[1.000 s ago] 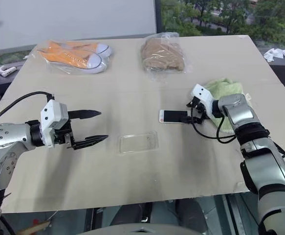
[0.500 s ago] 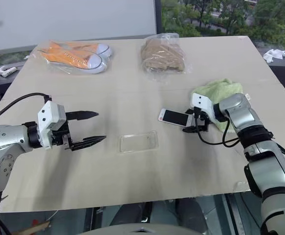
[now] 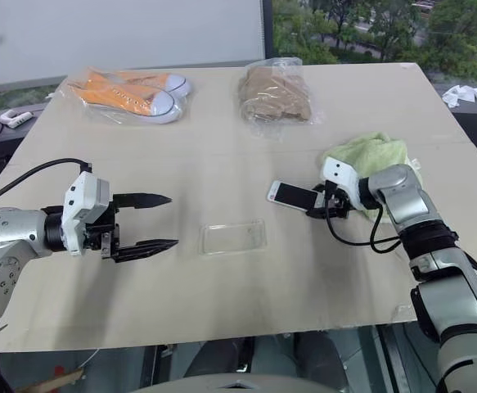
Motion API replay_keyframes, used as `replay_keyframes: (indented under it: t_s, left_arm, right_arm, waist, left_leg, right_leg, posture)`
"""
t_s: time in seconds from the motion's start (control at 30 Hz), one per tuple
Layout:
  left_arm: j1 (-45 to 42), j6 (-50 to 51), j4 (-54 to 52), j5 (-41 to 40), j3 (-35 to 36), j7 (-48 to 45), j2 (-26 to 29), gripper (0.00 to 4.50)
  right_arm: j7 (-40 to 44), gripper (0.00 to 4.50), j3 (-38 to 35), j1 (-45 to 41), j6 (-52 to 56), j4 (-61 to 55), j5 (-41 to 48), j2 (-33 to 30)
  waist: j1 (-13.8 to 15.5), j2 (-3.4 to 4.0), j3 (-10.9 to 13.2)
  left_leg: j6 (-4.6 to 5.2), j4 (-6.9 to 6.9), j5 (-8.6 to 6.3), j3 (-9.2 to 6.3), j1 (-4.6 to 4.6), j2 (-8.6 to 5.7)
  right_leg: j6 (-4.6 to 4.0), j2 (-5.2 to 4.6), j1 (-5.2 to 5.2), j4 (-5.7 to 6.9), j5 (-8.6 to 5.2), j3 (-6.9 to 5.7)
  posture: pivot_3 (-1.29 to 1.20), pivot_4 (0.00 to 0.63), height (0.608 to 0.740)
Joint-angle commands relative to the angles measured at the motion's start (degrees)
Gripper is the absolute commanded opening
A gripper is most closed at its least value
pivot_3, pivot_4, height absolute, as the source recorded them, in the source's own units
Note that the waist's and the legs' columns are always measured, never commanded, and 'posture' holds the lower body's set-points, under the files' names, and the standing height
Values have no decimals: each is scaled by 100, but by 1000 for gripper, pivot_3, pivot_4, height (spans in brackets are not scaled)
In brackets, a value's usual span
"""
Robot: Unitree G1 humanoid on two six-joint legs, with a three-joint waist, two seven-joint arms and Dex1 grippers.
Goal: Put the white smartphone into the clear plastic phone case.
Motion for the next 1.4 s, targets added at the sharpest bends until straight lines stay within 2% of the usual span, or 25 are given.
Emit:
replay_keyframes:
  t_s: [0.03, 0.17, 0.37, 0.57, 0.77, 0.97, 1.07, 1.3, 1.33, 1.4]
  left_arm:
    - [214, -56, -65, 79, 162, -30, 145, 4500]
    - [363, -253, 217, 253, 191, -49, 159, 4500]
    - [164, -426, 542, 299, 72, -101, 101, 4500]
    - [-168, -323, 480, 151, -107, 40, -185, 4500]
    - [-248, -516, 560, 668, -549, 424, -412, 4500]
    - [-519, -779, 726, 985, -936, 603, -701, 4500]
    - [-719, -764, 852, 978, -1047, 605, -837, 3676]
    - [-856, -729, 865, 956, -1353, 317, -908, 264]
    - [-883, -747, 879, 989, -1429, 292, -924, 51]
    - [-969, -773, 928, 1069, -1609, 263, -990, 51]
  right_arm:
    - [102, 2895, -170, 269, 396, -918, 309, -111]
    - [245, 2895, -126, 425, 1289, -2552, 798, -92]
    - [263, 2895, 344, 15, 1557, -3237, 717, -4]
    - [452, 2895, 1228, -390, 1353, -3333, 128, -177]
    - [714, 2895, 1594, -424, 1214, -3355, -47, -315]
    - [702, 2895, 1654, -413, 1254, -3388, -118, -243]
    - [696, 2895, 1665, -418, 1290, -3396, -127, -202]
    - [655, 2895, 1703, -434, 1426, -3380, -190, -155]
    - [634, 2895, 1712, -435, 1450, -3378, -207, -140]
    - [562, 2895, 1735, -452, 1548, -3364, -259, -84]
  waist:
    - [0, 1, 1]
    - [-26, 7, 6]
    - [-25, 7, 6]
    - [18, 6, 5]
    - [3, 6, 5]
    - [2, 5, 5]
    - [1, 4, 4]
    - [-15, 4, 4]
    - [-14, 4, 4]
    - [-11, 4, 4]
  left_leg:
    - [0, 0, 0, 0, -1, 0]
    - [0, -8, 0, 0, -45, 1]
    - [0, -2, 1, 8, -54, 1]
    - [0, 0, 0, 7, -54, -3]
    - [-1, -3, 1, 7, -56, -3]
    - [-1, 1, 1, 9, -56, -3]
    - [-1, 1, 1, 8, -55, -3]
    - [-1, 1, 1, 8, -55, -4]
    - [-1, 1, 1, 7, -55, -4]
    - [-1, 3, 1, 7, -55, -4]
  right_leg:
    - [0, 0, 0, 0, 0, 1]
    - [0, 0, -41, 2, 0, 3]
    - [0, 0, -59, 14, 0, 7]
    - [0, -4, -58, 12, 0, 4]
    - [0, -4, -63, 15, 0, 3]
    - [0, -3, -63, 17, 0, 4]
    - [0, -4, -63, 20, 0, 4]
    - [0, -4, -63, 21, 0, 4]
    - [0, -4, -63, 21, 0, 3]
    - [0, -3, -63, 23, 0, 3]
  posture:
    - [0, 150, 740]
    - [0, 150, 740]
    - [0, 150, 740]
    - [0, 150, 740]
    - [0, 150, 740]
    - [0, 150, 740]
    - [0, 150, 740]
    - [0, 150, 740]
    - [0, 150, 740]
    - [0, 150, 740]
